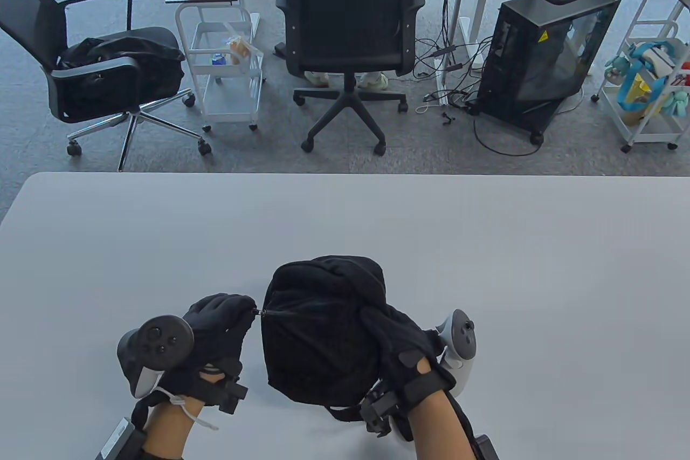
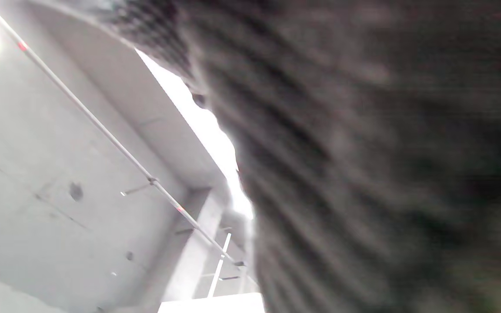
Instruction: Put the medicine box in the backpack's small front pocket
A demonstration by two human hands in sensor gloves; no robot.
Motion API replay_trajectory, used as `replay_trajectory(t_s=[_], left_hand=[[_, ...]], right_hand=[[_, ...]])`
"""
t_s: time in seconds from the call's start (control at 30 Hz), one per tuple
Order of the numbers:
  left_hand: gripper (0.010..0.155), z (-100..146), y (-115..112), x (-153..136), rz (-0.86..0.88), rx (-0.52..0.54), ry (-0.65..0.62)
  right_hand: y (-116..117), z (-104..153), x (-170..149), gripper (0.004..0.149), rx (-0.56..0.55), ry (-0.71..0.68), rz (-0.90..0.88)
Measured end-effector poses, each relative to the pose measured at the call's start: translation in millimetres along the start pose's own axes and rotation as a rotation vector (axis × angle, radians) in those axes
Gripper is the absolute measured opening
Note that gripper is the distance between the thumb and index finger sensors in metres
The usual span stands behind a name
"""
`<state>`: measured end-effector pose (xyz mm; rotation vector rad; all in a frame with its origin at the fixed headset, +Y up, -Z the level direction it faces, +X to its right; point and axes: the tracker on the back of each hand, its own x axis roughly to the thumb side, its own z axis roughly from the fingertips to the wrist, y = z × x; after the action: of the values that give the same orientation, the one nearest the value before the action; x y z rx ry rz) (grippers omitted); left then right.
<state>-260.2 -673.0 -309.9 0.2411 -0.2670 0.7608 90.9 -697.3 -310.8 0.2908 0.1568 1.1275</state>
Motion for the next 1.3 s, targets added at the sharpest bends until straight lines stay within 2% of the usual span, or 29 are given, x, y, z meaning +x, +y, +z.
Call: replay_trajectory(t_s=[0.07,0.1,0.17,0.33,0.47,0.57,0.73,0.87,0.93,1.07,1.2,1.3], left_hand=[[0.044,2,-5,3,0.035,0.042,0.008],[0.049,3,-6,4,0.024,0.054,-0.009],[0.062,4,-6,4,0.009,0.040,-0.011],[0.061,4,-4,-3,0.063,0.028,0.040],[0.061,3,-4,-6,0.084,0.010,0.057],[0.062,3,-6,-6,0.085,-0.008,0.067],[0.068,3,-10,-8,0.062,-0.046,0.091],[0.075,4,-10,-8,0.050,-0.066,0.108],[0.078,4,-10,-8,0.044,-0.070,0.110],[0.082,5,-9,-7,0.041,-0.071,0.111],[0.084,6,-7,-4,0.040,-0.074,0.110],[0.084,7,-8,1,0.014,-0.082,0.108]], right_hand=[[-8,-1,0,0.056,-0.044,0.017,0.095],[-17,0,-3,0.056,-0.118,0.032,0.164],[-29,-1,-7,0.057,-0.159,0.057,0.147],[-67,-3,-21,0.057,-0.270,0.162,0.191],[-82,-5,-33,0.059,-0.277,0.258,0.168],[-86,-5,-34,0.071,-0.328,0.287,0.331],[-81,-6,-23,0.089,-0.410,0.218,0.740],[-71,-9,-19,0.090,-0.344,0.203,1.111],[-66,-10,-15,0.090,-0.297,0.234,1.229],[-48,-12,6,0.092,-0.184,0.311,1.379],[-24,-6,37,0.092,-0.207,0.089,1.450],[-6,4,48,0.091,-0.137,-0.012,1.452]])
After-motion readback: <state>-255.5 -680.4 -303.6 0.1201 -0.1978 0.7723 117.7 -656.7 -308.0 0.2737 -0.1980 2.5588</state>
